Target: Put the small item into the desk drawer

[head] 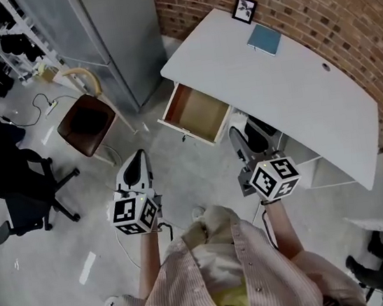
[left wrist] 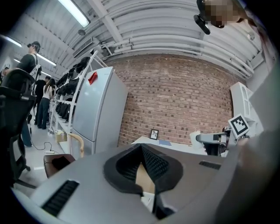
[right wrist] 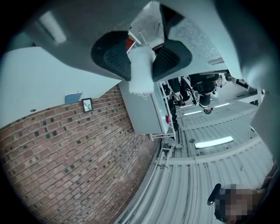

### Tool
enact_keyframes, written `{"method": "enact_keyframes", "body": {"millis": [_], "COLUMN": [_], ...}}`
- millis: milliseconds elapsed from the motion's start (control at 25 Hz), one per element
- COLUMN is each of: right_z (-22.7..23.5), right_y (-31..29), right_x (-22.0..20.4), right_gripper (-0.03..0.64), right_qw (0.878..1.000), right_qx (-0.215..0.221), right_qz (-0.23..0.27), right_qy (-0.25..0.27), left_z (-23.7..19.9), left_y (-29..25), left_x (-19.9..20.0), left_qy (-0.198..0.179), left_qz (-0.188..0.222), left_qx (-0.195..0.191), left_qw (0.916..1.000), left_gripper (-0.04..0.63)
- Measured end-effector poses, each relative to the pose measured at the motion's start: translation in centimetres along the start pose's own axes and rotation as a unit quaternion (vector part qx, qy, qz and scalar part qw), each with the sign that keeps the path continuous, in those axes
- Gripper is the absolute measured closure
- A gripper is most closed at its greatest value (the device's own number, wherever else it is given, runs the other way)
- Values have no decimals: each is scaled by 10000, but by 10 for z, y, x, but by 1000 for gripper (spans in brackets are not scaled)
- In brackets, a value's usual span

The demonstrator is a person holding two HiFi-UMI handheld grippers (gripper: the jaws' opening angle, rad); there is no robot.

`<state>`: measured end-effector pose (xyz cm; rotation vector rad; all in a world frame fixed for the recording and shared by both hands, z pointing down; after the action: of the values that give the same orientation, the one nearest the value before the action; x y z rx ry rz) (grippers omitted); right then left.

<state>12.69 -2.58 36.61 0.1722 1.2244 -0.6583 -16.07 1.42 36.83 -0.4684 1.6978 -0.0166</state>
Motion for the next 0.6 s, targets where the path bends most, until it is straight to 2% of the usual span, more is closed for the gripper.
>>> {"method": "enact_keyframes", "body": {"millis": [320,600], "right_z": [6,22], "right_y": [-39,-98], "right_x": [-1,-13], "right_gripper": [460,460], "right_qw": [9998,9979], "right_qx": [-12,14], "right_qz": [-210,-596], "right_qy": [68,237], "left_z": [-25,-43], "left_y": [-31,-75], "left_x": [-3,-15], "left_qy": [208,395], "left_qz": [-151,-428], "left_qx": [1,-27], "left_qw": [9997,9983], "left_gripper": [597,597]}}
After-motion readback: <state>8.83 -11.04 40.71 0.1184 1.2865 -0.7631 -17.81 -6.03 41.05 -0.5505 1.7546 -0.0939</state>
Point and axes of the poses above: the fingertips, and each gripper's own axes: y backward along the fingers, z to its right, x out of its top, the point moved 5 cm from there along y, backward along the fingers, and after that the axes turned 7 degrees about -z, right-handed, at the moved point
